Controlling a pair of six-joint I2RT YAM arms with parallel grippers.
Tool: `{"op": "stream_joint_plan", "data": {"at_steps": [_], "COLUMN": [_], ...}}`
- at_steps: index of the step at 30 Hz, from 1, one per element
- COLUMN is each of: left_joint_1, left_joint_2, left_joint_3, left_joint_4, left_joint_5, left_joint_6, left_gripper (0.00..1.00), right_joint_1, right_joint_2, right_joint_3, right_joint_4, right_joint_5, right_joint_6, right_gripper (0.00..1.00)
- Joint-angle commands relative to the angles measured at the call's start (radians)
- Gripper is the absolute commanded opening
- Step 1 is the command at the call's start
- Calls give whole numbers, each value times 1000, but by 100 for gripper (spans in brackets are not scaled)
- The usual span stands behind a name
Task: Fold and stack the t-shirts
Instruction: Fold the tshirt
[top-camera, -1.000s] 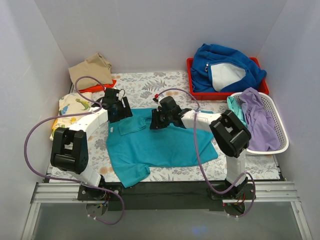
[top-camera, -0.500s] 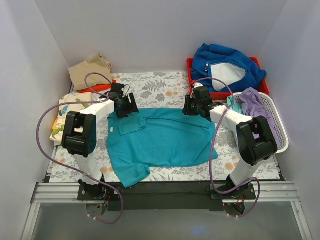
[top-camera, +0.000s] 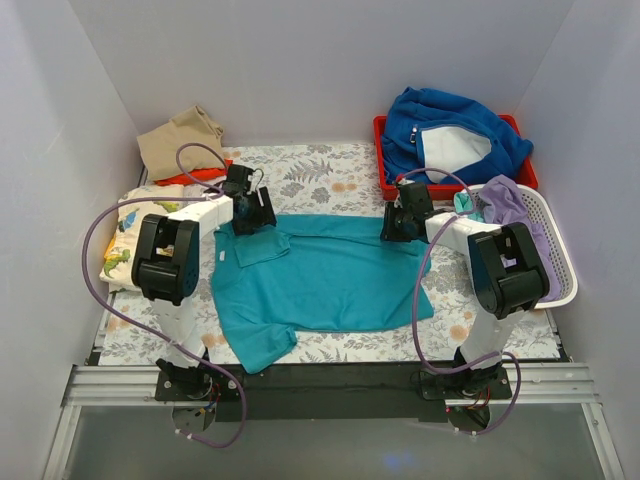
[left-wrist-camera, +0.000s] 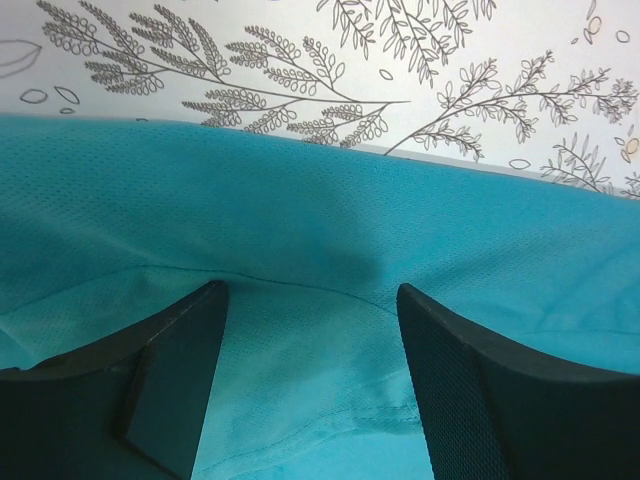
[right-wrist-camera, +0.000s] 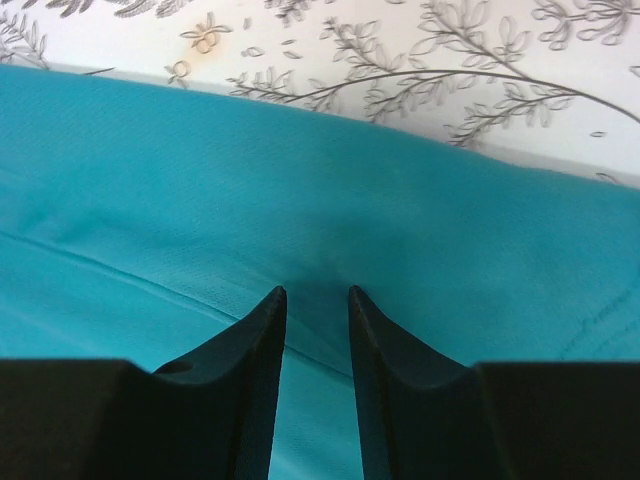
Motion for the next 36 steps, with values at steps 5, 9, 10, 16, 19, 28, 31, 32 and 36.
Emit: {"op": "stream_joint_plan", "data": {"at_steps": [5, 9, 10, 16, 19, 28, 31, 32, 36], "left_joint_1": [25, 37, 39, 39, 39, 39, 39, 39, 14], "left_joint_2": [83, 160, 171, 176, 119, -204, -362, -404, -635], "left_joint_3": [78, 165, 176, 245, 255, 131, -59, -122, -372], "left_joint_4": [-103, -125, -122, -105, -68, -128, -161, -163, -134], "left_joint_5": [-122, -110, -101, -50, 55, 155, 103, 123, 151], "left_joint_6": [184, 212, 217, 237, 231, 125, 56, 27, -141], "left_gripper": [67, 66, 65, 64, 64, 84, 84, 84, 84], "right_joint_1": [-86, -100, -102, -102, -100, -100, -102, -102, -97], "right_joint_2": [6, 20, 25, -17, -89, -377, -460, -515, -701], "right_joint_3": [-49, -17, -5, 55, 54, -49, -144, -216, -418], "right_joint_4": [-66, -71, -72, -46, -25, -93, -190, -204, -250], "right_joint_5": [102, 93, 93, 22, -33, -56, -29, -64, -110], "right_joint_6": [-43, -84, -98, -164, -193, -135, -34, -9, 133], "right_gripper": [38, 38, 38, 38, 38, 41, 41, 41, 41]}}
